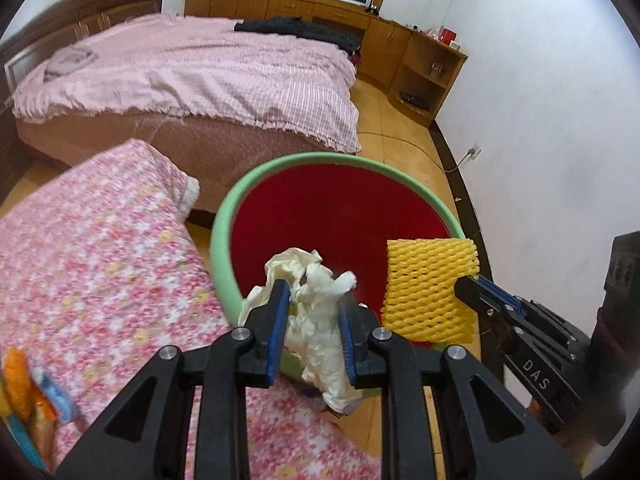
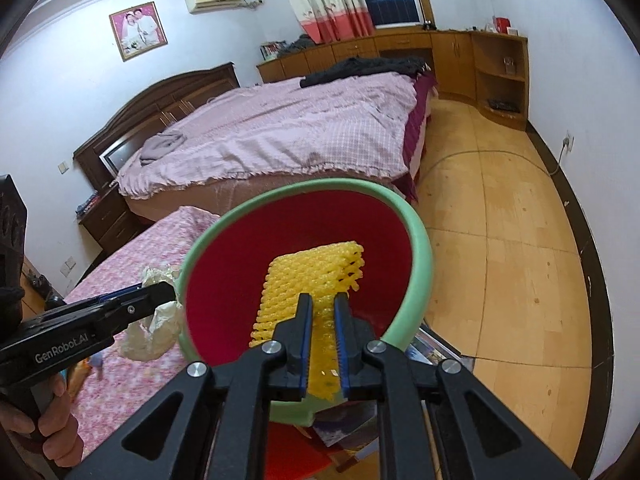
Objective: Collect trash
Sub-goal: 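Carry the paper and foam net in both tools over the bucket, then open both tools to drop paper and foam net into the bucket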
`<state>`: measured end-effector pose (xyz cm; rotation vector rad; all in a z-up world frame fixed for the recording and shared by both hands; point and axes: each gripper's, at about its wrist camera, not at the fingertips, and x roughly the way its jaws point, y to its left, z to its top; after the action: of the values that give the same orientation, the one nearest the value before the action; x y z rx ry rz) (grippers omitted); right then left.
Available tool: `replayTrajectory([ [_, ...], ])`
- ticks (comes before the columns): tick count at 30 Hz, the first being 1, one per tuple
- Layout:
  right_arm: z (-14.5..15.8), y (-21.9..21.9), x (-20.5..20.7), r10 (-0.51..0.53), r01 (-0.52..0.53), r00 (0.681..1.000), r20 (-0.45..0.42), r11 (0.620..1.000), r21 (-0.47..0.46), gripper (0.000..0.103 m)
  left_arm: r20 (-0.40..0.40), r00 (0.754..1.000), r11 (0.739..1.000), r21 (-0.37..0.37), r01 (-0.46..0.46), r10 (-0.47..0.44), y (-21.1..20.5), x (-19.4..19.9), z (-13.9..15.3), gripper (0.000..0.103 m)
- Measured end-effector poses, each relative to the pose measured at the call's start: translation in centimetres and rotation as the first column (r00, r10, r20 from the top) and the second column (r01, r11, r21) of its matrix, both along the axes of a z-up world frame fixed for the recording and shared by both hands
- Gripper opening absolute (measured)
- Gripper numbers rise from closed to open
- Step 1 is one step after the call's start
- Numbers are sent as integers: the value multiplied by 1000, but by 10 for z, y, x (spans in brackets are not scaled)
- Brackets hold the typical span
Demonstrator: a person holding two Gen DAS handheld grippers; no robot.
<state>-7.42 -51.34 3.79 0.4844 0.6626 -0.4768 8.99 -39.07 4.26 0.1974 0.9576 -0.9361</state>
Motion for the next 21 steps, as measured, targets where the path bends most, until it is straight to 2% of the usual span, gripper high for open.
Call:
replayTrajectory([
  [2,-4,-5,3,1,-1,1000,-2,1000,8,16,-15,1000,1000,3,-2,2,-5,3,-3,23],
  [4,-6,-7,3,-2,2,1000,-2,1000,10,16,-8,1000,1000,14,-9,9,-8,3,-3,30],
  [9,-10,-12,5,5,-6,1000,13,999,39,27,17,1000,1000,18,-25,25,-11,3,-2,41],
  [16,-12,-14,9,28,-31,999,31,997,75,36,42,999,999,11,-35,35,-8,2,8,42],
  [21,-4,-6,9,61,-63,997,42,996,56,40,88,995,999,-27,-45,47,9,-4,33,42],
])
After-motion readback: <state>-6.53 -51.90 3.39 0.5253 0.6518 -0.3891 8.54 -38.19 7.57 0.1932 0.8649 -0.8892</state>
